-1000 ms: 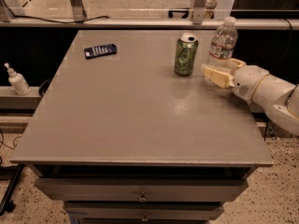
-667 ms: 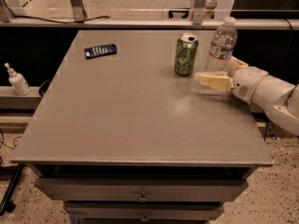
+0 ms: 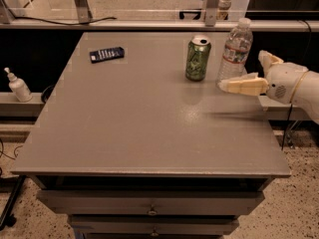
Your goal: Move water bottle near green can
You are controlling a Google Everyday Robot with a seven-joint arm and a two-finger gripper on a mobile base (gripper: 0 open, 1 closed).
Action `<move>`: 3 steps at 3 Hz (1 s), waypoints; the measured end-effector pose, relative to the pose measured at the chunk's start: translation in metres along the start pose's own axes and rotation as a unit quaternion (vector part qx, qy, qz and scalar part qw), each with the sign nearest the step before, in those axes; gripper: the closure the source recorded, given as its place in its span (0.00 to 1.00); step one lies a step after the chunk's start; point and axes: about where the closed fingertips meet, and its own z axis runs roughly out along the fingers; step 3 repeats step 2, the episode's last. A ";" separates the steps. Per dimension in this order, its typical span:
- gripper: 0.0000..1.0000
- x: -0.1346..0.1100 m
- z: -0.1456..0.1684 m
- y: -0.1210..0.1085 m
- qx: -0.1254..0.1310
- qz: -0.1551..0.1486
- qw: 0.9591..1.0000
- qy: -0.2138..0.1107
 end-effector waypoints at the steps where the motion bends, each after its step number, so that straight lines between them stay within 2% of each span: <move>1: 0.00 -0.028 -0.046 0.007 -0.012 -0.038 0.999 0.012; 2: 0.00 -0.057 -0.105 0.024 -0.014 -0.075 0.997 0.013; 3: 0.00 -0.057 -0.105 0.024 -0.014 -0.075 0.997 0.013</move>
Offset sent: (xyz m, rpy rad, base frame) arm -0.1659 -0.1056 0.1090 -0.1920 -0.1452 0.0144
